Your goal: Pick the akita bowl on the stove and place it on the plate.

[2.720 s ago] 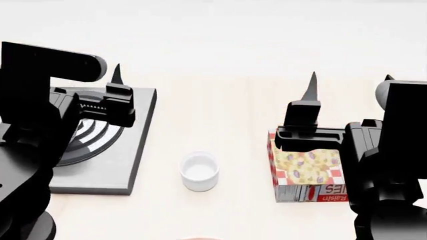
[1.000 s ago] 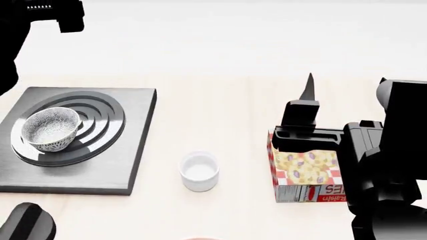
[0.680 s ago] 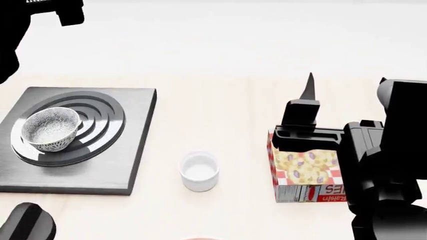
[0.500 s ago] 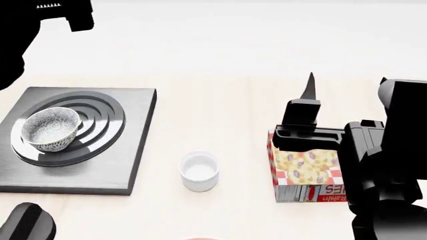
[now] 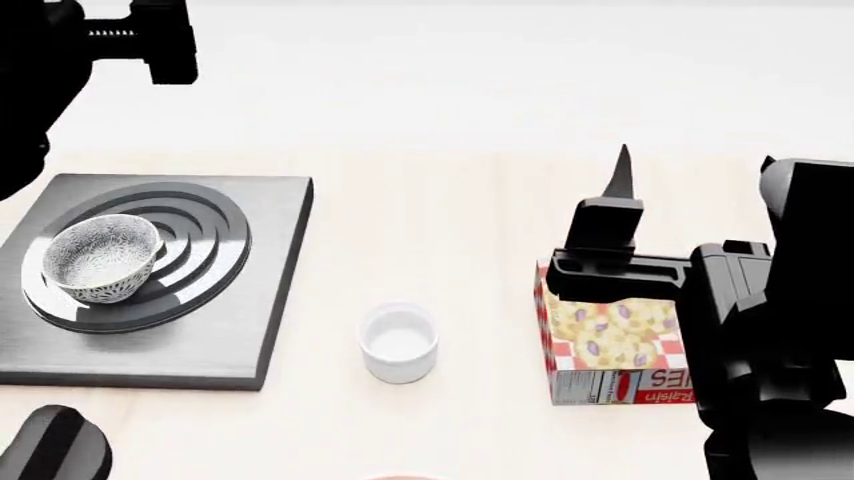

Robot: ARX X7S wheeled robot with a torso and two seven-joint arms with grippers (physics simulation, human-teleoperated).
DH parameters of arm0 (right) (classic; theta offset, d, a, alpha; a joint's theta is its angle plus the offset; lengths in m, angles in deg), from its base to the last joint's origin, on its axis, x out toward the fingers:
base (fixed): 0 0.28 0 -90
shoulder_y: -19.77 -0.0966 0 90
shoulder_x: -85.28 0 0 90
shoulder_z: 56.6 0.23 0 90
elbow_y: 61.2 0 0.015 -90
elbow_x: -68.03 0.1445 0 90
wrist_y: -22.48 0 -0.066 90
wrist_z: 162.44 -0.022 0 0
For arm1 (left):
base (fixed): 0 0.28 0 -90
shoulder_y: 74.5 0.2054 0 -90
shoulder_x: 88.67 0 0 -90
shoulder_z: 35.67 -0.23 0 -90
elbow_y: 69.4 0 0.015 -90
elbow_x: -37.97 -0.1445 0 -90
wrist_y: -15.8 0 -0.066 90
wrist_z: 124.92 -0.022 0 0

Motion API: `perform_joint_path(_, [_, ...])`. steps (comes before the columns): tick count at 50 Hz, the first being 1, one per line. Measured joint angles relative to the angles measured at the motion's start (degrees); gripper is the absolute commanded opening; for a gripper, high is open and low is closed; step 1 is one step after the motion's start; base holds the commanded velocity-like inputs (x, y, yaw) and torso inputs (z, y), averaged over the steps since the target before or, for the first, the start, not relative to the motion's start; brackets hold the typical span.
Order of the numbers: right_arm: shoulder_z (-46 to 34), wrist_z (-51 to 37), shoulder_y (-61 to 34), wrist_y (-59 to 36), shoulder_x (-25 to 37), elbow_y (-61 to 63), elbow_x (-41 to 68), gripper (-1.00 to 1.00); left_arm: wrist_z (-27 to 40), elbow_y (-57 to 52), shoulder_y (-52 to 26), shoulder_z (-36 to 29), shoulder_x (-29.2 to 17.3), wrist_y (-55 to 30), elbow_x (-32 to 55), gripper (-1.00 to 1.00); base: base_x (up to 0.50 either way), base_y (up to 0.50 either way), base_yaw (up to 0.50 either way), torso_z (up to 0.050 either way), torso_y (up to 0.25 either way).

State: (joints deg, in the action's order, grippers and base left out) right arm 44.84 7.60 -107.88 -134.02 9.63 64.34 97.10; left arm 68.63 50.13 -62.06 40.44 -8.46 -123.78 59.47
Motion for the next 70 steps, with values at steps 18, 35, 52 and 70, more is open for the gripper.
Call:
perform_joint_path(18, [0.0, -0.4, 0.2, 0.0, 0.3, 0.1, 0.7, 1.0, -0.9, -1.3, 0.7, -1.3, -1.3, 2.1, -0.4, 1.0, 0.0, 0.0, 0.0, 0.003, -0.072])
perform_joint_path(35, [-0.2, -0.8, 0.1, 0.0, 0.5, 0.0, 1.2, 1.0, -0.8, -1.2, 0.4, -1.8, -1.8, 3.9, -0.8, 1.0, 0.0, 0.0, 0.0, 0.004, -0.073])
perform_joint_path(52, [-0.4, -1.2, 0.2, 0.4, 0.7, -0.1, 1.6, 1.0, -1.1, -2.4, 1.0, -2.7, -2.2, 3.7, -0.6, 1.0, 0.0, 0.0, 0.0, 0.005, -0.127])
perform_joint_path(70, [-0.5, -1.6, 0.3, 0.4, 1.0, -0.1, 2.1, 1.0, -1.4, -3.8, 1.5, -4.9, -2.6, 0.9, -0.6, 1.0, 0.0, 0.0, 0.0, 0.006, -0.107])
